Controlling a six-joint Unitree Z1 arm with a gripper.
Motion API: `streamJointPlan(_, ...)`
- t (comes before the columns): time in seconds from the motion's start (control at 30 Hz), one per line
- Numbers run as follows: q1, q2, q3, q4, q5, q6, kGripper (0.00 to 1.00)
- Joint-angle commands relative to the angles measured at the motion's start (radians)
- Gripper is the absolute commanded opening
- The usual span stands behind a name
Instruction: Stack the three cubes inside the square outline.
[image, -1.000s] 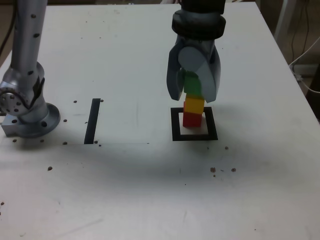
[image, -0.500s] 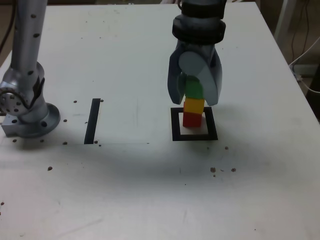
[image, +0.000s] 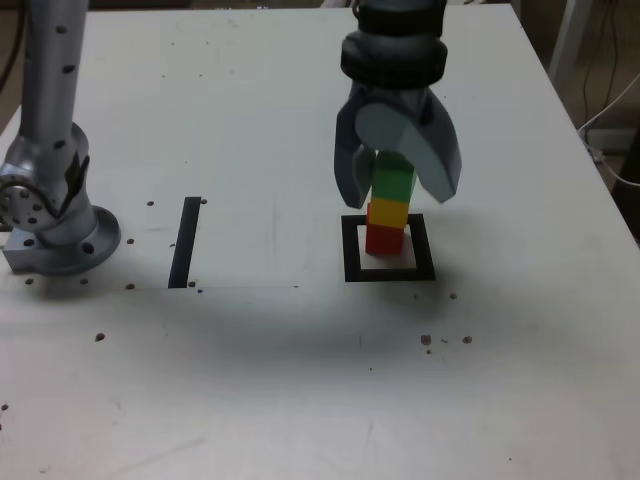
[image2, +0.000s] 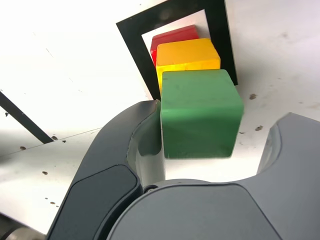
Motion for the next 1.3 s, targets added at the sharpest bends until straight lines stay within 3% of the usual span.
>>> streamJointPlan(0.0, -0.001, -0.034, 0.01, -0.004, 0.013, -0.011, 0.99)
streamJointPlan(0.23, -0.001, -0.151, 0.063, -0.002, 0.057, -0.05, 1.0)
streamJointPlan(0.6, -0.001, -0.32, 0.321, -0.01, 0.058, -0.108, 1.0)
streamJointPlan(1.27, 0.042, -0.535, 0.818, -0.2, 0.065, -0.106, 1.0)
